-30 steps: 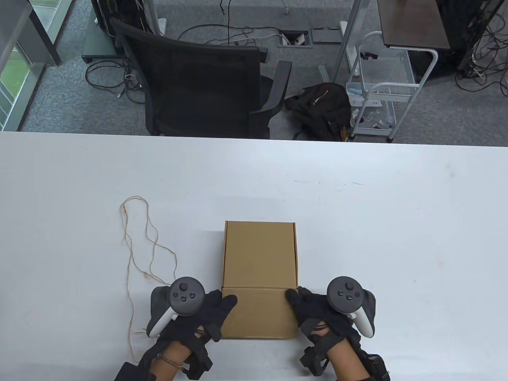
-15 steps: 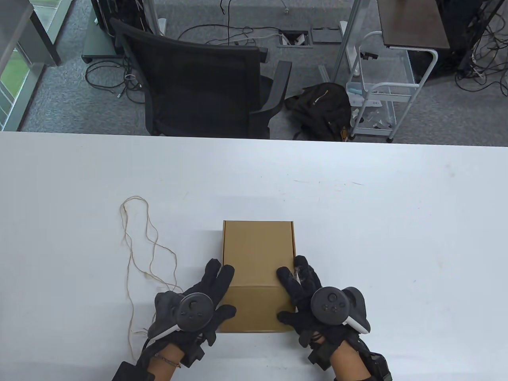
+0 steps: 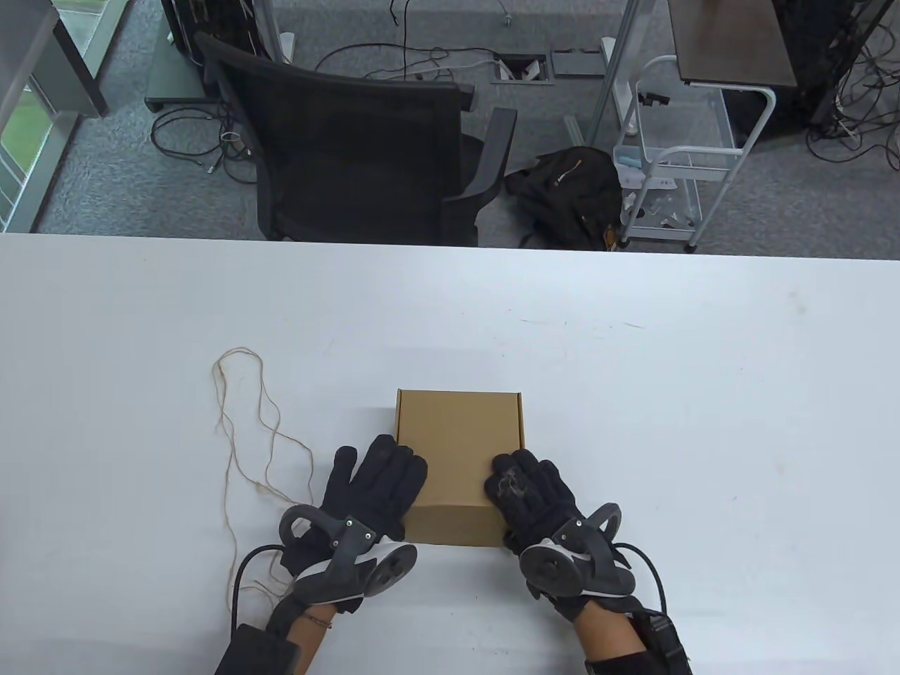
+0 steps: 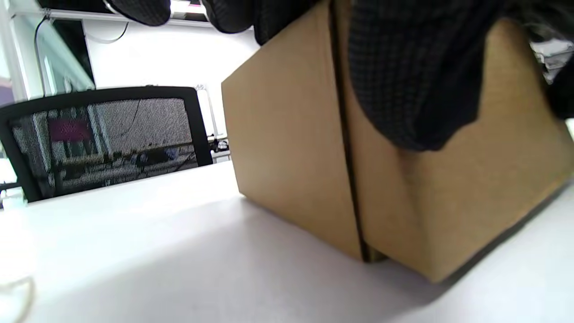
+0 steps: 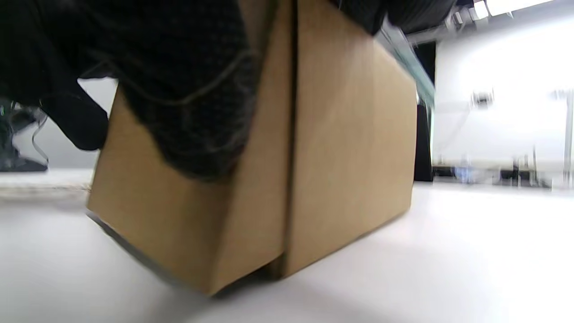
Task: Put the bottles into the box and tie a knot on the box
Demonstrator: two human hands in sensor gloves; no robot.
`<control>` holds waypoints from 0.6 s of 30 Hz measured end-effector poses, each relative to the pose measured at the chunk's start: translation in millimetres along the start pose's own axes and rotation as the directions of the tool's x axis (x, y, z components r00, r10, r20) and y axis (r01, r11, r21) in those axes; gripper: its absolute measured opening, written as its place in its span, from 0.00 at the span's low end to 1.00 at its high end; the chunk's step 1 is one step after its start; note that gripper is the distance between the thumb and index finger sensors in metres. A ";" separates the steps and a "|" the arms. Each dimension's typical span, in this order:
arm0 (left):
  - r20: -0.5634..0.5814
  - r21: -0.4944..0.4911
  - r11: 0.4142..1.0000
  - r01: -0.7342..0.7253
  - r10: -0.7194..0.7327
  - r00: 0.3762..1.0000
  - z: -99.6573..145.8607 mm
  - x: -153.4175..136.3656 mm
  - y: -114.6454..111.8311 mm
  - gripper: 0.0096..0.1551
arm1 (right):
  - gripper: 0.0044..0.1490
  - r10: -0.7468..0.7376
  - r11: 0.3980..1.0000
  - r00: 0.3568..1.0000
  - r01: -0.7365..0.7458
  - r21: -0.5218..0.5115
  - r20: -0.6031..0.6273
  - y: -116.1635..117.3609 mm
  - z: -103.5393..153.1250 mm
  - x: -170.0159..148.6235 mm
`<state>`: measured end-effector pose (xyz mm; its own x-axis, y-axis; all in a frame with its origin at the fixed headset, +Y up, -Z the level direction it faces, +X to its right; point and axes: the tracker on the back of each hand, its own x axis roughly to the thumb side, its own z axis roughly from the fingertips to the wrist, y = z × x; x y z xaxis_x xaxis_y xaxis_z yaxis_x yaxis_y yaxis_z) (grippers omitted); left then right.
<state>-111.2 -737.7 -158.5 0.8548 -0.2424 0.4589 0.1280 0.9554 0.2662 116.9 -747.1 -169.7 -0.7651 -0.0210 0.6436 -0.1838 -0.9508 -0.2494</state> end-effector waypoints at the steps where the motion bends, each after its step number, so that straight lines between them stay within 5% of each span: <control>1: 0.012 0.030 0.998 0.052 -0.052 0.999 0.9 2.2 0.5 0.64 | 0.59 0.043 0.999 0.999 -0.043 -0.010 -0.002 -0.1 0.0 2.6; 6: 0.059 0.115 0.975 0.189 -0.196 0.979 0.3 10.0 2.2 0.61 | 0.56 0.249 0.966 0.966 -0.242 -0.093 0.063 -2.5 -1.0 12.8; 13: 0.068 0.135 0.966 0.218 -0.229 0.971 -0.4 12.1 2.6 0.60 | 0.54 0.335 0.934 0.941 -0.327 -0.142 0.041 -4.9 -3.5 21.9; 18: 0.059 0.036 0.997 -0.071 0.069 0.996 1.6 -18.8 5.2 0.55 | 0.54 0.167 0.985 0.986 -0.166 -0.043 0.004 -6.2 -3.4 11.7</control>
<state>-127.4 -728.5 -164.4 0.8303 -0.1854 0.5256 0.0488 0.9636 0.2629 106.9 -740.3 -163.0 -0.7828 -0.1803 0.5956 -0.0802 -0.9199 -0.3839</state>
